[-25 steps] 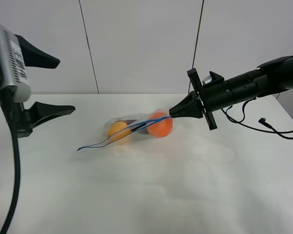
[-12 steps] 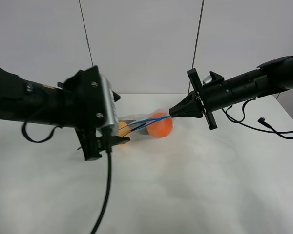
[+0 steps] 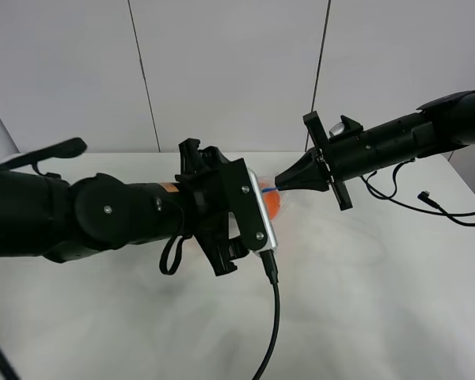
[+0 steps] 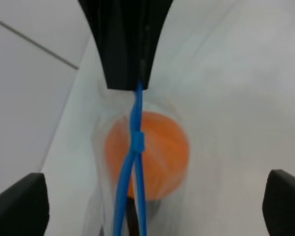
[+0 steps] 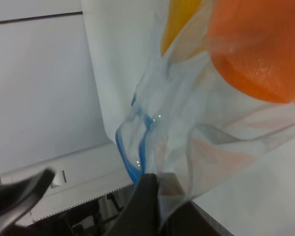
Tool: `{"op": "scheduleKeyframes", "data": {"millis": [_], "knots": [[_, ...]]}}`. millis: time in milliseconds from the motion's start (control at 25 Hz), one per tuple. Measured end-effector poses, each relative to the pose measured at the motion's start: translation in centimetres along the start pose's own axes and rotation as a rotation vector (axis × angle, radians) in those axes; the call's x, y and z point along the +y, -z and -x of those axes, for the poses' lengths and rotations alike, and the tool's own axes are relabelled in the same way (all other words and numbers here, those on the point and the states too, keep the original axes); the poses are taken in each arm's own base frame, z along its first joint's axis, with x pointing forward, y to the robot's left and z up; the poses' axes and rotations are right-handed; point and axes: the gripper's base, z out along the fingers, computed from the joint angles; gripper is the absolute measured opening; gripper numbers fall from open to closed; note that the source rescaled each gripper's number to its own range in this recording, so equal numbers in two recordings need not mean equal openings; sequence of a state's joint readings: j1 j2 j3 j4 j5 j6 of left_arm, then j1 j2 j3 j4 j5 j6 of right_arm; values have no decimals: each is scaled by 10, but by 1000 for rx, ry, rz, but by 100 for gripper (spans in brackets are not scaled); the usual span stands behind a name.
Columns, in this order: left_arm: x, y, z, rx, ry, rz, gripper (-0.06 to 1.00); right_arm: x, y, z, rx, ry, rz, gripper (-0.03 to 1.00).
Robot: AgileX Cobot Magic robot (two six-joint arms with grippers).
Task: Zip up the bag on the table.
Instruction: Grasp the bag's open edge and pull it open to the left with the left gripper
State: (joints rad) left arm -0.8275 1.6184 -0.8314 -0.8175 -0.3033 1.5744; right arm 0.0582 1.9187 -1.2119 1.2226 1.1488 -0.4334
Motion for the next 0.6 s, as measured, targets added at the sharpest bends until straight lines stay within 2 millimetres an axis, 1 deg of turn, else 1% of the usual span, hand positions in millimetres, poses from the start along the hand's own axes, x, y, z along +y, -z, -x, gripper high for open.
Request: {"op": "scheduleKeyframes", "data": {"millis": [80,200,440,560,600], "knots": [[-2,-9,-3,18,-18,34,99,0,0,0,-1,0,0,0],[-2,-21,-6,37,-29,85,91,0,0,0,-2,0,-1,0],[-5,-30,-5,13,-29,98,85,-1,0,0,-2,2,-6,0],[-6,-31,-1,-36,-42,98,76,-1,0,0,-1,3,-7,0],[-7,-31,0,-55,-40,98,71,-1,0,0,-1,3,-7,0]]}}
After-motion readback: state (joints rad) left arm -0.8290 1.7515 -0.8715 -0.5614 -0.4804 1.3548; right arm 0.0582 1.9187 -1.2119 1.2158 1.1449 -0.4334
